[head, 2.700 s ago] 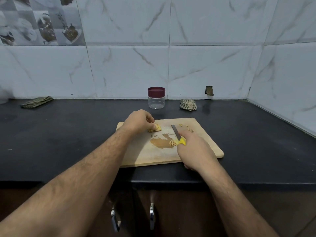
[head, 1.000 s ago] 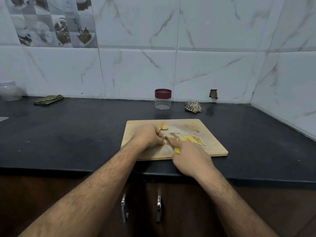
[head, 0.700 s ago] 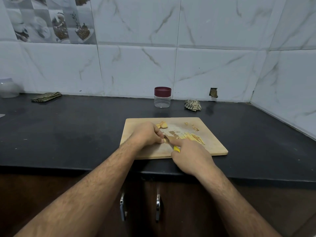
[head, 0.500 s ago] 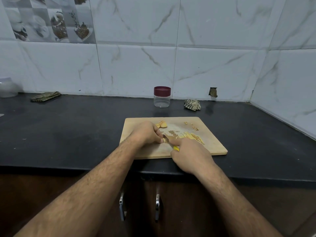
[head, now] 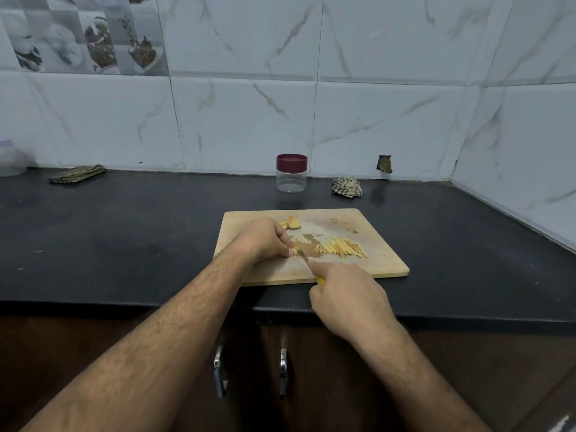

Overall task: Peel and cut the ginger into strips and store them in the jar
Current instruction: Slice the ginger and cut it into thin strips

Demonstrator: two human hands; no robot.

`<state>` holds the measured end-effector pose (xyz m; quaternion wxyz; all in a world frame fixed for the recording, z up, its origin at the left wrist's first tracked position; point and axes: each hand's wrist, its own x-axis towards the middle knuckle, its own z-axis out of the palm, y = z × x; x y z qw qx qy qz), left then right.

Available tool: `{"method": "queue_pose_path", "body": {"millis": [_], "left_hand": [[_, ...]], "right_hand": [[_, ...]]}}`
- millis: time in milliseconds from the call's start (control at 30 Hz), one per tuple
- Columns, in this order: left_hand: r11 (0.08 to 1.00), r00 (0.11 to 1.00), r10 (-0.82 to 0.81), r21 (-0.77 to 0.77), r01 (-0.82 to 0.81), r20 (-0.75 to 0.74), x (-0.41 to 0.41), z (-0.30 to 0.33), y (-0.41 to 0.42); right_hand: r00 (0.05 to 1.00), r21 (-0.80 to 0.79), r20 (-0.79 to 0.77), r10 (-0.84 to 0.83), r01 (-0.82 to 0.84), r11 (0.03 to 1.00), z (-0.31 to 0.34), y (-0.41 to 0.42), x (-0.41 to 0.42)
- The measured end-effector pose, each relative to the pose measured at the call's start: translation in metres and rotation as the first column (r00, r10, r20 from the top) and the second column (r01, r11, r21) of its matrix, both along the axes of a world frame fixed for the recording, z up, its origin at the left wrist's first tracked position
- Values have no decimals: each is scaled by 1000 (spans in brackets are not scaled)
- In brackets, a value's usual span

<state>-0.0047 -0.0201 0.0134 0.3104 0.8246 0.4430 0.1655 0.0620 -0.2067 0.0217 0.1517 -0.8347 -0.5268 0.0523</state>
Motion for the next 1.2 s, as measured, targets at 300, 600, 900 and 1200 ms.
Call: {"method": "queue_pose_path", "body": {"millis": [300, 600, 900, 1200], "left_hand": [[999, 999, 35, 28, -35, 11, 1, -3, -2], [1000, 999, 28, 15, -28, -19, 1, 0, -1], [1000, 1000, 19, -21, -19, -19, 0, 2, -1], [1000, 1000, 4, -19, -4, -27, -1, 6, -2]], "right_hand": [[998, 48, -65, -3, 6, 999, 3, 13, 3], [998, 29, -60, 5, -4, 1000, 1, 20, 4], [998, 14, -58, 1, 0, 1000, -2, 24, 3], [998, 47, -58, 0, 3, 999, -1, 1, 5]]}}
